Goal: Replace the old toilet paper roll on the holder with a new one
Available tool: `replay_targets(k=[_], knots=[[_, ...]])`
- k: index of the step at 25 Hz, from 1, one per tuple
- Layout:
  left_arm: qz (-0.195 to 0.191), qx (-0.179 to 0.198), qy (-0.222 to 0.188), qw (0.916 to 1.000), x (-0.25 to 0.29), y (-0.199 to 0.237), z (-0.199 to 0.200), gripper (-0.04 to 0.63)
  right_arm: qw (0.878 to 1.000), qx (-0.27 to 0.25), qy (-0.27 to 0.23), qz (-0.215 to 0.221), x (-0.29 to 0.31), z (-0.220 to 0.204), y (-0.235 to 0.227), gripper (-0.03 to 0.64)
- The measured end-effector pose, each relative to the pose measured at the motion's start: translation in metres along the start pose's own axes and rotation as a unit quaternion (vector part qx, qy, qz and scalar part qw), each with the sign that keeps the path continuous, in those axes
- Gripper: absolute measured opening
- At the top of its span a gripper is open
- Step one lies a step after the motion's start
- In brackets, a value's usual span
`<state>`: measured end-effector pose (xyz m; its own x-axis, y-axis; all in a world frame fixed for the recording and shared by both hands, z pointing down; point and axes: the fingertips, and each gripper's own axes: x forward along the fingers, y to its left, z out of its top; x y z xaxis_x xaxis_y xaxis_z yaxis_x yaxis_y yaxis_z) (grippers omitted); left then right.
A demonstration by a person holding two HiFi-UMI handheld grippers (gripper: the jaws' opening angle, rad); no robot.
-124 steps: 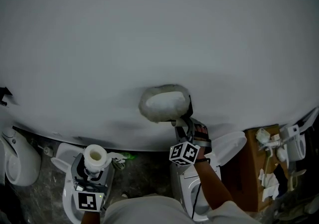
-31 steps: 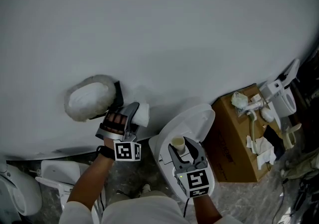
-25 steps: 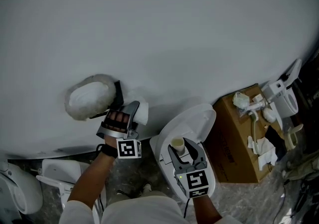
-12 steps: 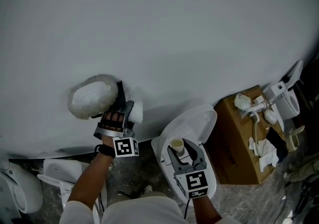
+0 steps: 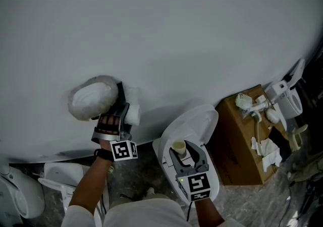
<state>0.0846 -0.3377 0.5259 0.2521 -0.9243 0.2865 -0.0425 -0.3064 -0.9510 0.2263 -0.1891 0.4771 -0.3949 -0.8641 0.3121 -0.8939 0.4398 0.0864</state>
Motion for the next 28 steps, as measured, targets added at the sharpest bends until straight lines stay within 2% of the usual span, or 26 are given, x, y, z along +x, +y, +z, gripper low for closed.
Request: replay_targets(k=[9,16,28], knots=[[0.006,-0.027,0.038,0.9989,-0.008,0.001,-0.033,0.325,1.0,-0.001,0.003,0.001,-0.003,-0.002,0.001,0.195],[0.006,-0.033,0.042,0.9985,-0.016,0.0,-0.042,0.324,1.0,-0.007,-0.001,0.014,0.0,0.001,0.013,0.195],[0.007,-0.04,0.048,0.998,-0.026,0.0,-0.052,0.324,1.0,-0.009,-0.001,0.012,-0.005,0.001,0.016,0.195]])
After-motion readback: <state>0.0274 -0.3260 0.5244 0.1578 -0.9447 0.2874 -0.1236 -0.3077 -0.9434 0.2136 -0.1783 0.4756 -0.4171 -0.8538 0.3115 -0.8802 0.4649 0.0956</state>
